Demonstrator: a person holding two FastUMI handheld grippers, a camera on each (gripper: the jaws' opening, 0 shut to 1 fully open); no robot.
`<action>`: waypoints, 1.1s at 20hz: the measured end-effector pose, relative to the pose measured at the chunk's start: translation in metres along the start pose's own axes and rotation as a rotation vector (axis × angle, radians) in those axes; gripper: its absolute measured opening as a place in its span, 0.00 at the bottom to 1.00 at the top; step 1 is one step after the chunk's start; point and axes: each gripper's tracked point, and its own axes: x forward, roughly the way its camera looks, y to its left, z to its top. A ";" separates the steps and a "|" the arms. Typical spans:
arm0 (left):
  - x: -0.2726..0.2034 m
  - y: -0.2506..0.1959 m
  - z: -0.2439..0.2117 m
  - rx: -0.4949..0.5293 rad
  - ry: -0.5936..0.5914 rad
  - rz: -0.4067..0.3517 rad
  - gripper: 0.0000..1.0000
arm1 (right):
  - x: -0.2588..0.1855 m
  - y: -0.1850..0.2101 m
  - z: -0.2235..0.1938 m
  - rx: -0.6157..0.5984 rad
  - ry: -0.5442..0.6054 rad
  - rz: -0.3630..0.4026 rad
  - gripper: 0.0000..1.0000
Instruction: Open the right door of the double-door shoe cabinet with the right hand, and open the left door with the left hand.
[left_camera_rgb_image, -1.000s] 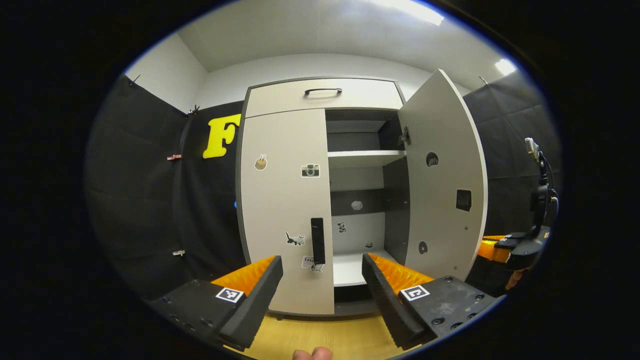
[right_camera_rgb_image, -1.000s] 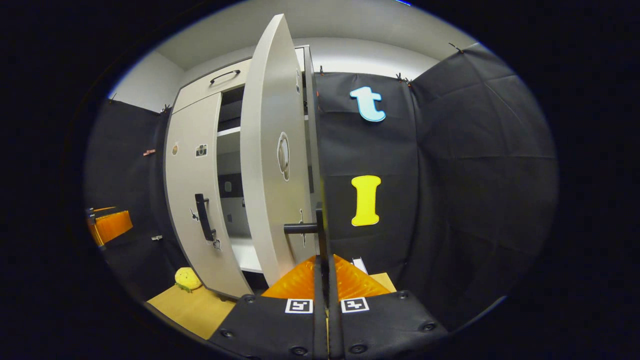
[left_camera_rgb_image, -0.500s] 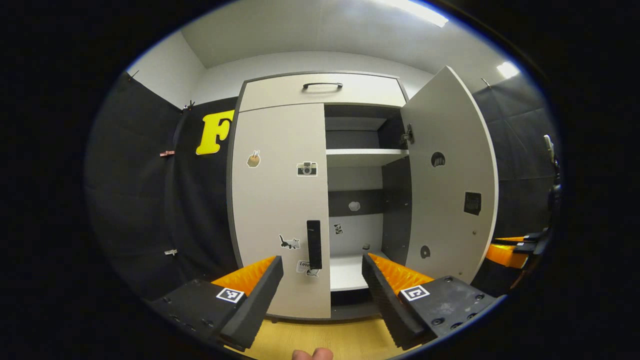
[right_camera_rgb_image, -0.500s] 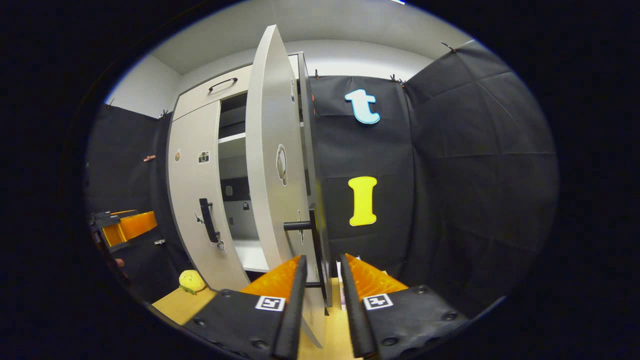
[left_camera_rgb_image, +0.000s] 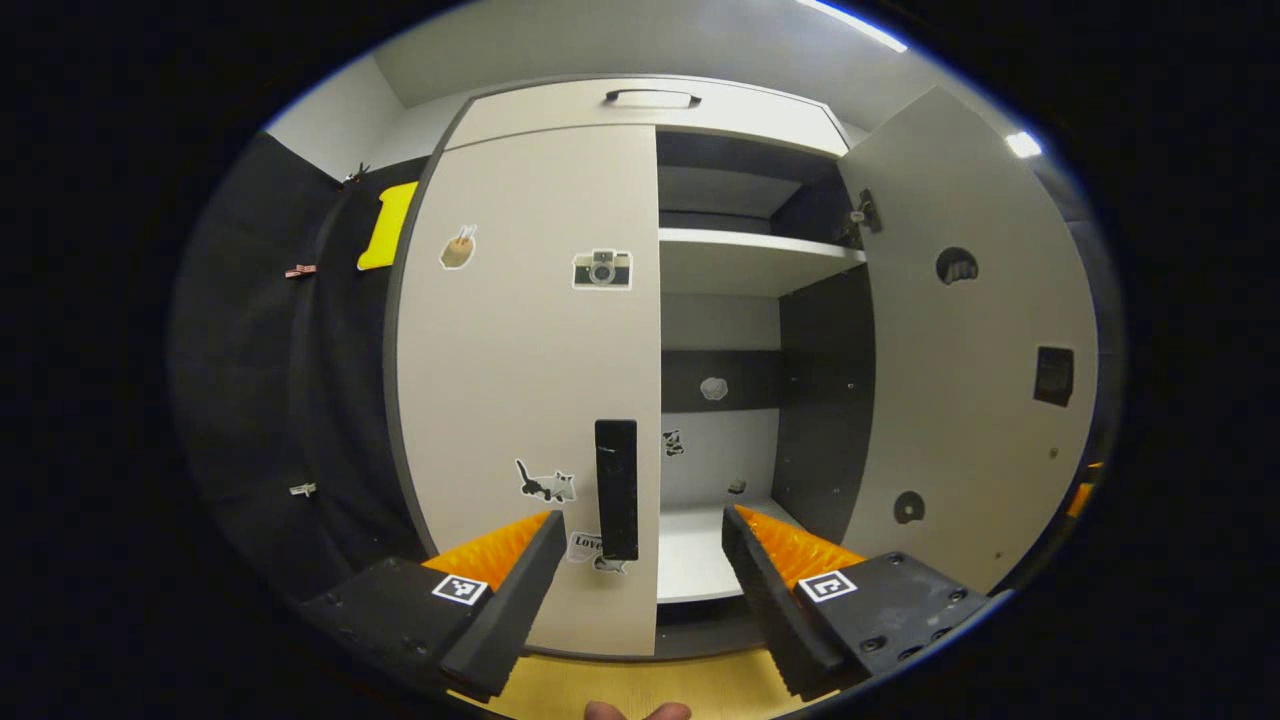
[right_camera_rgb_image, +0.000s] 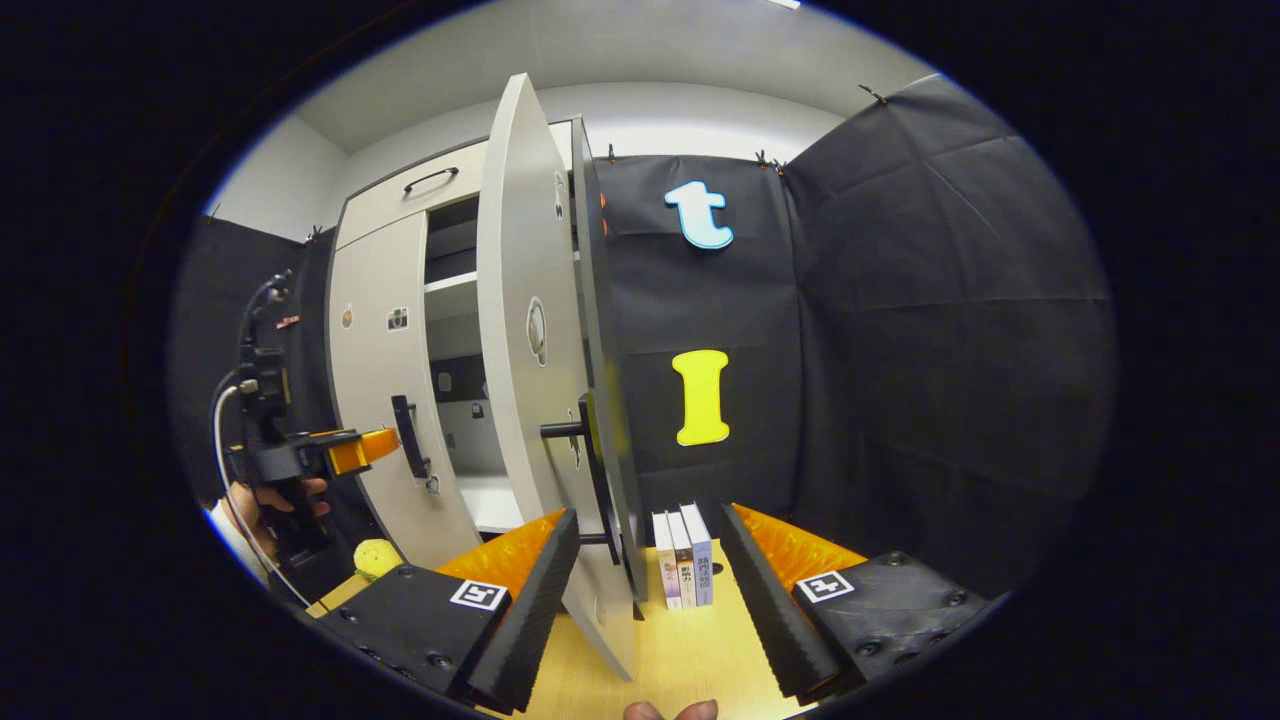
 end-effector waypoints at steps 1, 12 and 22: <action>0.012 0.001 -0.001 -0.004 -0.006 -0.007 0.95 | -0.002 0.000 0.001 -0.003 -0.004 0.012 0.89; 0.085 0.024 -0.023 0.013 0.011 0.085 0.60 | 0.001 -0.024 0.018 -0.068 -0.064 0.001 0.89; 0.090 0.019 -0.028 -0.017 0.020 0.090 0.35 | -0.010 -0.043 0.019 -0.053 -0.067 -0.022 0.89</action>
